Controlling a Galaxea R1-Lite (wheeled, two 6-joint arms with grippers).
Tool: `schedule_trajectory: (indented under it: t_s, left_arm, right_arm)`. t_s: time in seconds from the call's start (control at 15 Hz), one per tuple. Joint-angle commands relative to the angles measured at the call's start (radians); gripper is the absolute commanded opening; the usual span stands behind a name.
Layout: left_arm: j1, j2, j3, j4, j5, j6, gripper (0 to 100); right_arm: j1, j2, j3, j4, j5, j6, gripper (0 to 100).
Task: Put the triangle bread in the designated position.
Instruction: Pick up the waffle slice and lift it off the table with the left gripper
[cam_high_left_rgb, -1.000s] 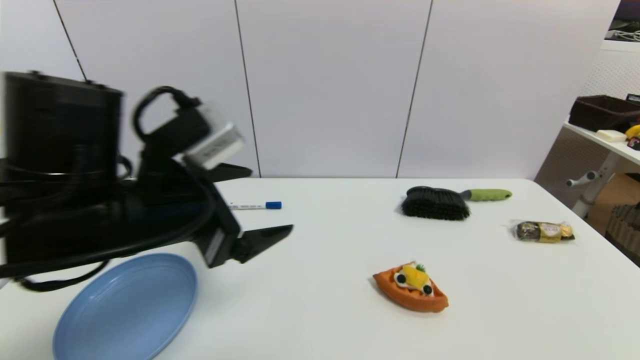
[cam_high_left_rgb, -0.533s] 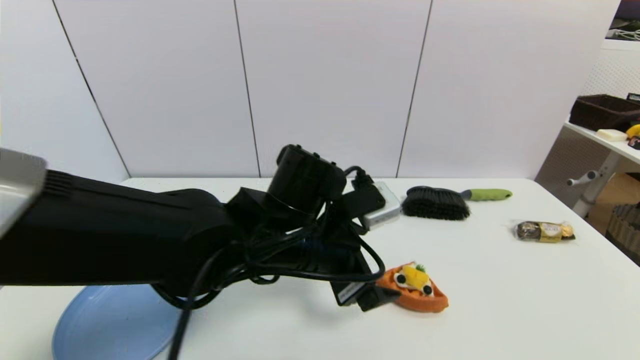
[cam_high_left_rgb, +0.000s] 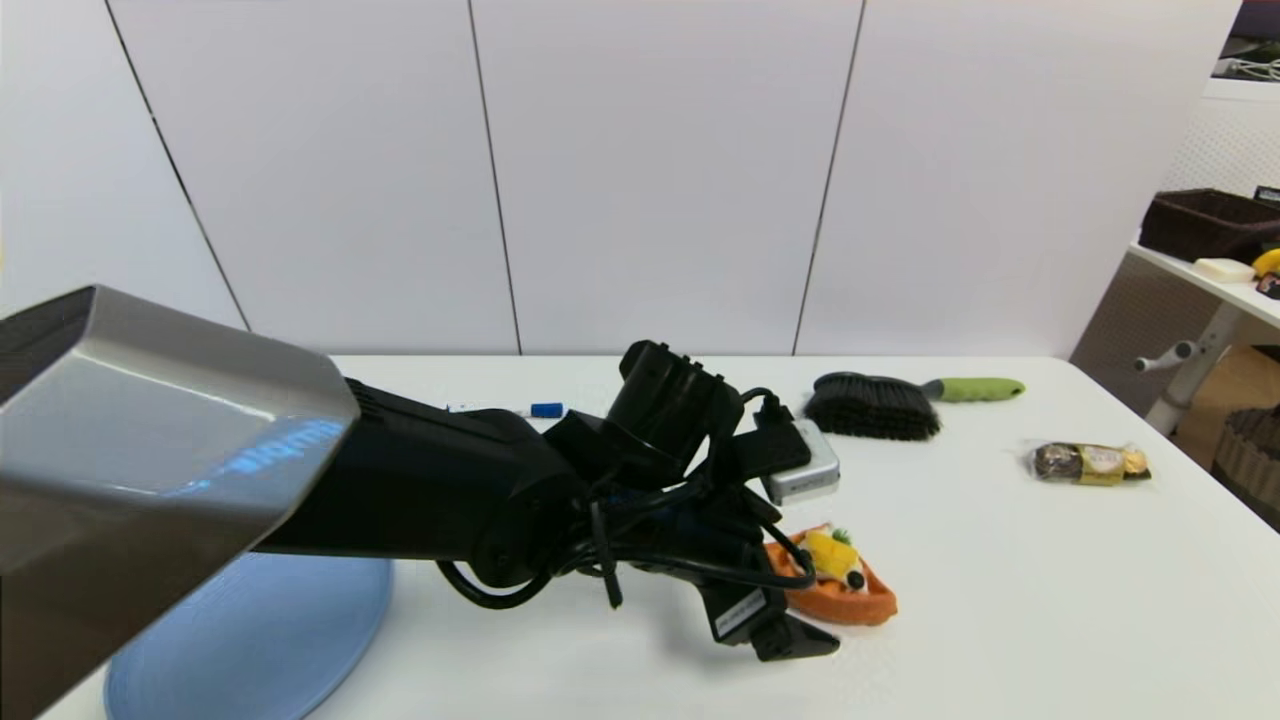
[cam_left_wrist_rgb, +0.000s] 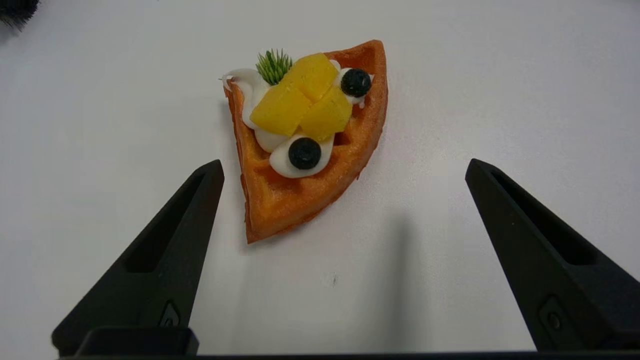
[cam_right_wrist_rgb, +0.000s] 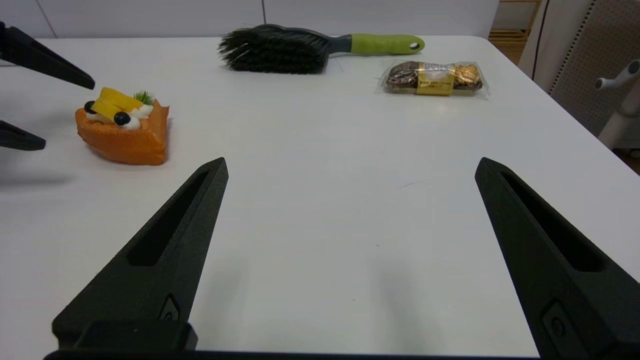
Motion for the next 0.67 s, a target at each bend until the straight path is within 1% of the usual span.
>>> schedule_trajectory:
  t_s: [0.07,0.4,0.47,0.67]
  left_arm:
    - [0.0,0.068,-0.054,0.003,-0.002,-0.004,100]
    - [0.0,0.091,-0.059,0.005,-0.002,-0.011,100]
    - [0.002,0.097,-0.059,0.005,-0.002,-0.01,0]
    - [0.002,0.11,-0.058,0.006,-0.002,-0.01,0]
  right_arm:
    - [0.0,0.0,0.0,-0.001,0.0,0.0,100]
    - [0.0,0.0,0.0,-0.001,0.0,0.0,100]
    - [0.0,0.0,0.0,-0.001,0.0,0.0,100]
    - [0.0,0.0,0.0,-0.001,0.0,0.0,100]
